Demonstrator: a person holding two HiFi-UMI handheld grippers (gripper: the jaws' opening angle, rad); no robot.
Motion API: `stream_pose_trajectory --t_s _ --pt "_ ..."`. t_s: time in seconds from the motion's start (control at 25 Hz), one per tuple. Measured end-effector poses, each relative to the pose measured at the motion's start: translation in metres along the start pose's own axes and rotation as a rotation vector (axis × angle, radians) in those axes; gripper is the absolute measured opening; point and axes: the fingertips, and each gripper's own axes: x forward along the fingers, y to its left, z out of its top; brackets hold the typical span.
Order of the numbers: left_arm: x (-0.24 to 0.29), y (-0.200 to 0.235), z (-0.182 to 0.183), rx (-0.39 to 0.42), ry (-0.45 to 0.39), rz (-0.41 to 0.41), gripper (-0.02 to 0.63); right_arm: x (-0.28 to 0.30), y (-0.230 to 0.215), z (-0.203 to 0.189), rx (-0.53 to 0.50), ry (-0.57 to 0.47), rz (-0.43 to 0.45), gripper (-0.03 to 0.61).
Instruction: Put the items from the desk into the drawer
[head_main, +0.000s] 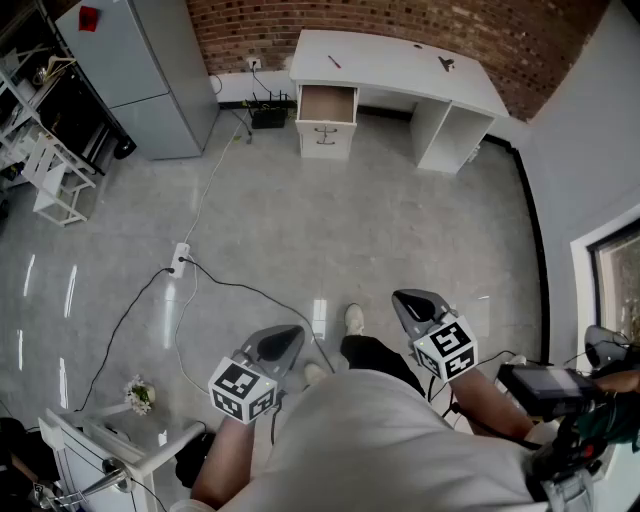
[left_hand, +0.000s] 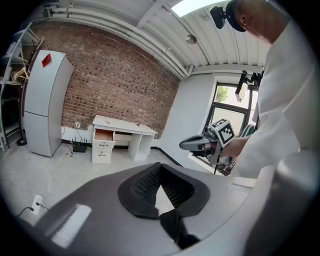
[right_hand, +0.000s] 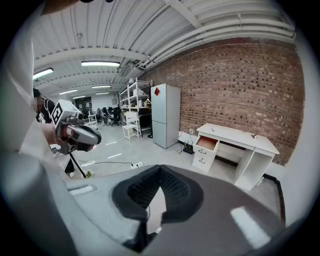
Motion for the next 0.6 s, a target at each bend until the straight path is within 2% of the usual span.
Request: stream_pose_trajectory --t_s 0.24,0.36,0.48,0.6 --pt "0.044 0.033 0.014 -0.002 0.053 0.023 0.008 0.045 -0.052 0.023 -0.009 -0.016 0.029 0.002" --pt "0.074 0.049 0.036 -0.004 0.068 0.026 0.008 0.069 -0.088 0.039 -0.007 -0.039 0.042 0.002" --pt "0.115 0.070 0.064 -0.009 0.085 0.031 0.008 0.091 -0.128 0.047 0.045 -0.047 0.075 0.002" --pt "0.165 0.081 0.099 0.058 0.119 0.022 0.008 0.107 -0.175 0.053 0.048 -0.025 0.070 0.002"
